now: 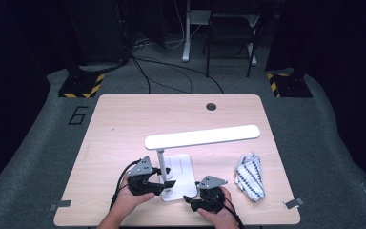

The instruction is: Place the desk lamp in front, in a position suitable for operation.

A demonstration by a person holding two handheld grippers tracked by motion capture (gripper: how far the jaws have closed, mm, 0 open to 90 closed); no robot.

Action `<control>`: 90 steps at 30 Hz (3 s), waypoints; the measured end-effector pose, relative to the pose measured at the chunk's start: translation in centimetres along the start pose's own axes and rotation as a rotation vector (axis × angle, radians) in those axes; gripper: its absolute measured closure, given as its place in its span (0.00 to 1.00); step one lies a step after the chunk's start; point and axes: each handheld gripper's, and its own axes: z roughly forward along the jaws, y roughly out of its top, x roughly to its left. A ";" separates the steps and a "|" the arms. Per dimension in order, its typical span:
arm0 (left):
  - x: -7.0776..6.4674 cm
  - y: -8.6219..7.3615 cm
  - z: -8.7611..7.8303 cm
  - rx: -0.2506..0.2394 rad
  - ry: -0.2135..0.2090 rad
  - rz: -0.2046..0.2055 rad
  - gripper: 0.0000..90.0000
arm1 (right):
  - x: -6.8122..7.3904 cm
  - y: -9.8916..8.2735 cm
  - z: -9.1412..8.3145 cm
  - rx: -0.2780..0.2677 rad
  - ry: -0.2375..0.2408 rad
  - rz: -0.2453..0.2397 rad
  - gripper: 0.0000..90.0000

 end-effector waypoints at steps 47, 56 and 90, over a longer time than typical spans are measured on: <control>-1.0 -0.3 -1.8 0.032 0.059 0.063 0.57 | 0.4 -0.1 -0.7 0.008 -0.008 -0.049 0.41; -1.1 -0.6 -2.1 0.024 0.050 0.057 0.57 | 0.0 0.0 -0.6 0.010 -0.008 -0.046 0.41; -1.1 -0.5 -2.1 0.035 0.095 0.065 0.58 | -7.6 -0.6 -7.7 -0.088 -0.276 0.092 0.44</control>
